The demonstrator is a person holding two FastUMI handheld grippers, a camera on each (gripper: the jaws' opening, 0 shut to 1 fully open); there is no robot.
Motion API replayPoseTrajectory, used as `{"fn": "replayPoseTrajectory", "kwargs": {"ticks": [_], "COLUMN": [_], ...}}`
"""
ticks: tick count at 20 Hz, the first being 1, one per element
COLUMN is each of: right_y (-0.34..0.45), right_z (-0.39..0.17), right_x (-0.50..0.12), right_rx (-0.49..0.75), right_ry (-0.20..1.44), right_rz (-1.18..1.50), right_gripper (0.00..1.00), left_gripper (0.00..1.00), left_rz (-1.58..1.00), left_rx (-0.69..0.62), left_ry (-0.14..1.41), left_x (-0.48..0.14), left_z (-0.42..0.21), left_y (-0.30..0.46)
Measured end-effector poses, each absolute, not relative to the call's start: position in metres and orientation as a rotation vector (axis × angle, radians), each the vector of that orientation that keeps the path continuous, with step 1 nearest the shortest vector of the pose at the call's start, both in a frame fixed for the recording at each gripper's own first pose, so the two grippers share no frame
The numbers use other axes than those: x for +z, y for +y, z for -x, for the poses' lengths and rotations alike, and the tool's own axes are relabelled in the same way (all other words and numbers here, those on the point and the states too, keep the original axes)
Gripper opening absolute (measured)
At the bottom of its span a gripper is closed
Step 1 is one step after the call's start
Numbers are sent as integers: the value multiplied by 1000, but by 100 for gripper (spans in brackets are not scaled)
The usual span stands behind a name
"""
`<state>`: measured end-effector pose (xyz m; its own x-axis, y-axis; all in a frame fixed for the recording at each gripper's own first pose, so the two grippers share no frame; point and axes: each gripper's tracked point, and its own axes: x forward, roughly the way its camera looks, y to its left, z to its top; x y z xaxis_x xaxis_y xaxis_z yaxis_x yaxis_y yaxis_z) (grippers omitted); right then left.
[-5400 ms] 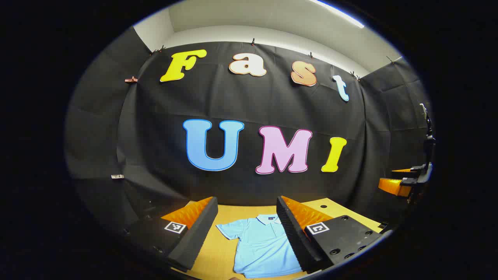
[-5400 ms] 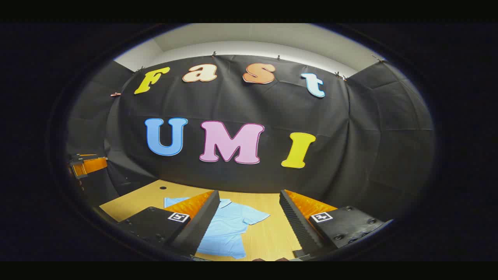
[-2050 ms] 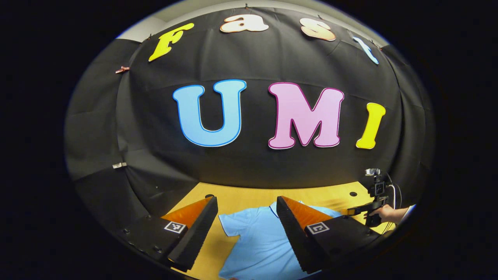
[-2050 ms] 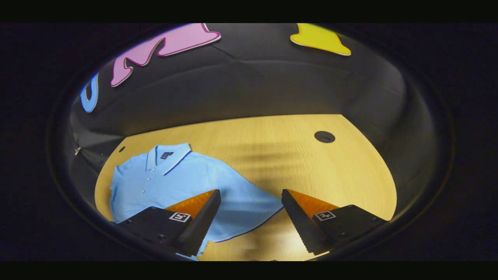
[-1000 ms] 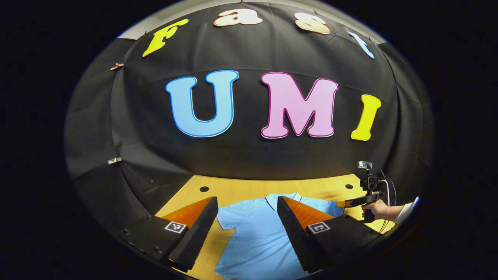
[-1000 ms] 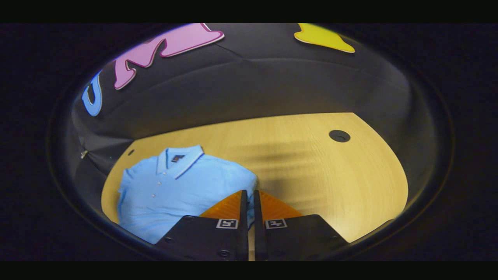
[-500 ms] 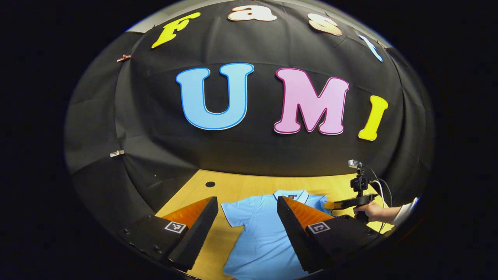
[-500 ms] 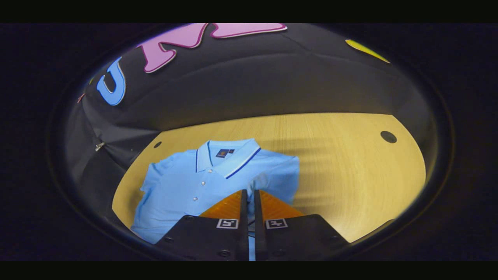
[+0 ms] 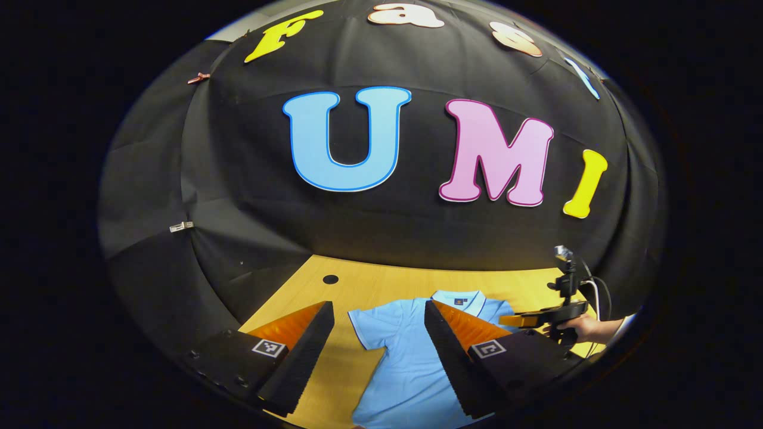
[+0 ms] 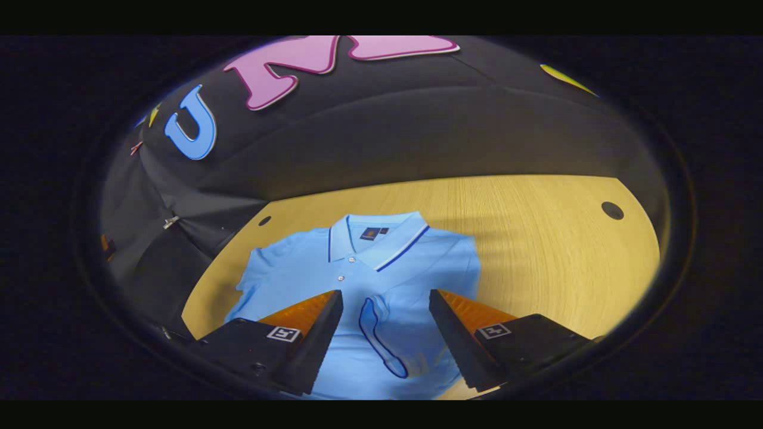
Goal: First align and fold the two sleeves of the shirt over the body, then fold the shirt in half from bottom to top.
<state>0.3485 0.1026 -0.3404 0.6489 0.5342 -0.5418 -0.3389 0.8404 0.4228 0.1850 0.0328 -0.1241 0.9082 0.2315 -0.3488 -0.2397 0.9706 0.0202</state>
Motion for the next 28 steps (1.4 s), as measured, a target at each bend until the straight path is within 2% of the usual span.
{"fn": "replayPoseTrajectory", "kwargs": {"ticks": [2, 3, 4, 5, 10, 14, 22, 28], "right_y": [96, 92, 88, 83, 60, 42, -4, -33], "right_z": [-346, -344, -342, -338, -323, -304, -264, -242], "right_x": [-323, -315, -306, -299, -271, -263, -279, -303], "right_rx": [514, 516, 515, 513, 500, 483, 392, 322], "right_ry": [671, 656, 644, 635, 582, 578, 608, 658], "right_rz": [-296, -296, -299, -306, -323, -346, -404, -455], "right_gripper": [93, 86, 86, 95, 96, 96, 97, 96], "left_gripper": [97, 97, 97, 97, 97, 97, 97, 97], "left_rz": [16, 9, 9, 14, 55, 166, 109, 99], "left_rx": [234, 229, 225, 218, 226, 283, 309, 370], "left_ry": [366, 368, 376, 388, 499, 586, 751, 861], "left_x": [-128, -130, -137, -142, -201, -252, -347, -397], "left_z": [-200, -208, -216, -224, -281, -321, -375, -379], "left_y": [40, 44, 47, 50, 72, 86, 116, 132]}}
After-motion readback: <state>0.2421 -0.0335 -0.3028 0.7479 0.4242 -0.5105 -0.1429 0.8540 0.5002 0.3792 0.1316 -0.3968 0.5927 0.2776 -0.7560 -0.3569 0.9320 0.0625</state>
